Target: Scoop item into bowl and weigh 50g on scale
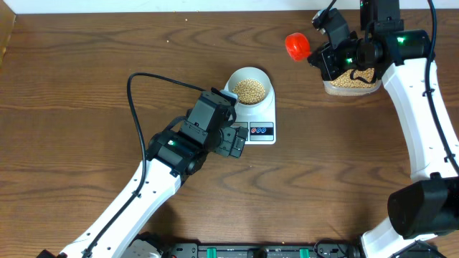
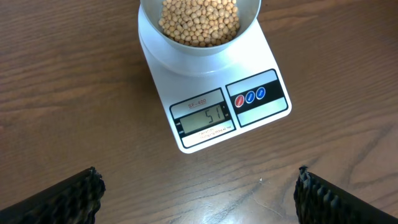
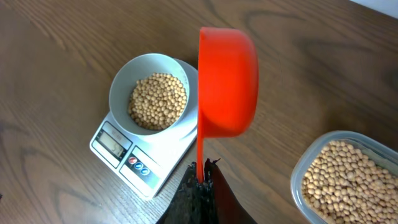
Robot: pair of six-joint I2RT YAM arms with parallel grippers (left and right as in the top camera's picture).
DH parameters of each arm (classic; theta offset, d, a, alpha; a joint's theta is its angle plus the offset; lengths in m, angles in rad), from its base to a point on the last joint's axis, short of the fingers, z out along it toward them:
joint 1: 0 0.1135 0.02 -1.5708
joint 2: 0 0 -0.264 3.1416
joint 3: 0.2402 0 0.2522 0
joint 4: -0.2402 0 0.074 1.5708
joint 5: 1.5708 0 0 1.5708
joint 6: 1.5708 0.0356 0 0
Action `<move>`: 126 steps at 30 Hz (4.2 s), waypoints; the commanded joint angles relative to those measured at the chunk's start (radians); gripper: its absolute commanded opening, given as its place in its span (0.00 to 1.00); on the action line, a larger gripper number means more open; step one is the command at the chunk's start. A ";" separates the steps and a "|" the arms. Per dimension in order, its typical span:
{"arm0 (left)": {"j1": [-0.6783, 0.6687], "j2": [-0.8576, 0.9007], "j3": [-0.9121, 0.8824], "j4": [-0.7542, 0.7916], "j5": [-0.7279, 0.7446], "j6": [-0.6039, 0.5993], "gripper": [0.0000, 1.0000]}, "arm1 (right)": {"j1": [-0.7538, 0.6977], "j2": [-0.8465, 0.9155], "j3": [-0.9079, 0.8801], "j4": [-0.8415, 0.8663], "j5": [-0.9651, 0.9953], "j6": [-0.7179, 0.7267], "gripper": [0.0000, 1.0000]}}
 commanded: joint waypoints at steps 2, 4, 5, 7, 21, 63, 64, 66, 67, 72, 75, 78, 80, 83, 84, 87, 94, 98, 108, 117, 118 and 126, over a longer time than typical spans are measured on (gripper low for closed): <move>0.000 0.000 0.004 0.000 -0.002 0.010 1.00 | 0.021 0.004 0.012 0.005 -0.032 -0.020 0.01; 0.000 0.000 0.004 0.000 -0.002 0.010 1.00 | 0.029 0.004 0.012 0.016 -0.032 -0.020 0.01; 0.000 0.000 0.004 0.000 -0.002 0.010 1.00 | 0.032 0.004 0.012 0.020 -0.032 -0.020 0.01; 0.000 0.000 0.005 0.000 -0.002 0.010 1.00 | 0.036 0.005 0.012 0.029 -0.032 -0.020 0.01; 0.000 0.000 0.005 0.000 -0.002 0.010 1.00 | 0.078 0.041 0.003 0.031 -0.033 -0.150 0.01; 0.000 0.000 0.004 0.000 -0.002 0.010 1.00 | 0.234 0.239 0.002 0.075 0.099 -0.165 0.01; 0.000 0.000 0.004 0.000 -0.002 0.010 1.00 | 0.237 0.242 0.002 0.078 0.108 -0.165 0.01; 0.000 0.000 0.005 0.000 -0.002 0.010 1.00 | 0.237 0.249 0.002 0.083 0.107 -0.165 0.01; 0.000 0.000 0.004 0.000 -0.002 0.010 1.00 | 0.237 0.254 0.002 0.084 0.108 -0.165 0.01; 0.000 0.000 0.004 0.000 -0.002 0.010 0.99 | 0.237 0.272 0.002 0.089 0.108 -0.165 0.01; 0.000 0.000 0.004 0.000 -0.002 0.010 1.00 | 0.237 0.277 0.002 0.093 0.108 -0.166 0.01; 0.000 0.000 0.004 0.000 -0.002 0.010 1.00 | 0.237 0.282 0.002 0.094 0.124 -0.165 0.01; 0.000 0.000 0.004 0.000 -0.002 0.010 1.00 | 0.237 0.284 0.002 0.093 0.137 -0.166 0.01; 0.000 0.000 0.004 0.000 -0.002 0.010 1.00 | 0.237 0.284 0.002 0.093 0.156 -0.166 0.01; 0.000 0.000 0.004 0.000 -0.002 0.010 1.00 | 0.237 0.284 0.002 0.093 0.159 -0.166 0.01; 0.000 0.000 0.005 0.000 -0.002 0.010 1.00 | 0.237 0.285 0.002 0.093 0.159 -0.165 0.01; 0.000 0.000 0.004 0.000 -0.002 0.010 1.00 | 0.237 0.286 0.002 0.088 0.151 -0.165 0.01; 0.000 0.000 0.005 0.000 -0.002 0.010 1.00 | 0.241 0.286 0.002 0.070 0.151 -0.165 0.01; 0.000 0.000 0.004 0.000 -0.002 0.010 1.00 | 0.257 0.286 0.002 0.058 0.148 -0.165 0.01; 0.000 0.000 0.004 0.000 -0.002 0.010 1.00 | 0.268 0.286 0.002 0.055 0.140 -0.162 0.01; 0.000 0.000 0.004 0.000 -0.002 0.010 1.00 | 0.269 0.286 0.002 0.055 0.140 -0.162 0.01; 0.000 0.000 0.004 0.000 -0.002 0.010 1.00 | 0.275 0.286 0.002 0.047 0.121 -0.161 0.01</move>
